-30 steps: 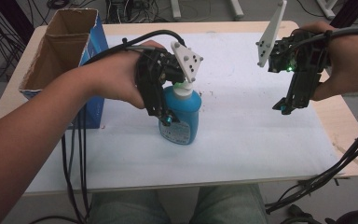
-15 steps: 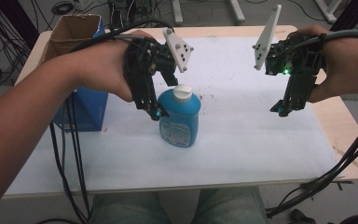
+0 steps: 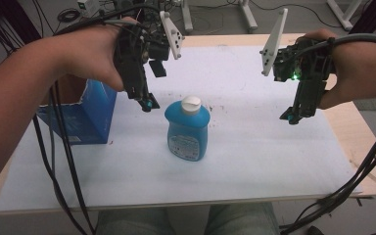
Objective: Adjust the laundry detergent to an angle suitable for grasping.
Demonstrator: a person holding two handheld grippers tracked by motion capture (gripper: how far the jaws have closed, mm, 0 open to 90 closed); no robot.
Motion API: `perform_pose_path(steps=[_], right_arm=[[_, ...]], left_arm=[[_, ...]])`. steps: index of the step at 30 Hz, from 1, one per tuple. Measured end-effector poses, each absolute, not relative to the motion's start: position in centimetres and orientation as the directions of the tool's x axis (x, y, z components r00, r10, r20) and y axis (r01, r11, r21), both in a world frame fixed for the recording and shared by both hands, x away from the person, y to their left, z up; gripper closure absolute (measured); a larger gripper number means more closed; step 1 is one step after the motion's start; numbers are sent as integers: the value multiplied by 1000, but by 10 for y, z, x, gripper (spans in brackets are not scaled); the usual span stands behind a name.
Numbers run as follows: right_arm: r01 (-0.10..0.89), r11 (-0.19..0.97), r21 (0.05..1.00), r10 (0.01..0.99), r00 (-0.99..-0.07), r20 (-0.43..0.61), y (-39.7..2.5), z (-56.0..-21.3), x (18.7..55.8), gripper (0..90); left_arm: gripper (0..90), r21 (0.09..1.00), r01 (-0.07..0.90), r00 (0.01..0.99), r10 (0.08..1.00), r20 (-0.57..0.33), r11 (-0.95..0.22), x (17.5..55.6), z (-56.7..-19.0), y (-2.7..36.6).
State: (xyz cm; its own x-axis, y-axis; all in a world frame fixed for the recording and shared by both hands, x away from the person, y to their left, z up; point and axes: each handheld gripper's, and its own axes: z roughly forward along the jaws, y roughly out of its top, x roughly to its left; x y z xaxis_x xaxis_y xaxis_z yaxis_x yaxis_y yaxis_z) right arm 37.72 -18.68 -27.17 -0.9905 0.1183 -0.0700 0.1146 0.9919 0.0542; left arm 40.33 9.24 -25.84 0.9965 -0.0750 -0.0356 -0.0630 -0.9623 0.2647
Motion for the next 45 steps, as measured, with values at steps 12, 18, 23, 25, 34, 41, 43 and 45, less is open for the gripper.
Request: perform_pose_path(steps=[12, 18, 23, 25, 34, 41, 43, 45], right_arm=[[99, 994, 48, 102, -994, -50, -180, -272, 387, 29], [99, 994, 43, 101, -994, -43, -178, -270, 391, 29], [93, 995, 45, 95, -995, -43, -177, -267, 394, 29], [88, 995, 44, 90, -995, -44, -177, -265, 396, 29], [79, 996, 45, 81, -995, -49, -176, -264, 397, 29], [93, 995, 41, 95, -995, -38, -180, -266, 404, 29], [98, 994, 46, 99, -994, -38, -181, -267, 406, 29], [97, 994, 50, 98, -995, -24, -178, -269, 411, 29]], left_arm=[[36, 183, 12, 999, 6, -34, -983, 428, -254, 96], [22, 139, 40, 999, 34, -40, -989, 436, -253, 98], [16, 119, 57, 998, 53, -38, -991, 442, -251, 101], [16, 115, 65, 997, 61, -42, -991, 443, -251, 103], [17, 84, 44, 999, 41, -31, -996, 444, -253, 101], [17, 64, 61, 998, 60, -25, -996, 443, -254, 104], [17, 54, 65, 998, 64, -29, -996, 444, -255, 104], [17, 46, 71, 997, 70, -29, -996, 445, -256, 105]])
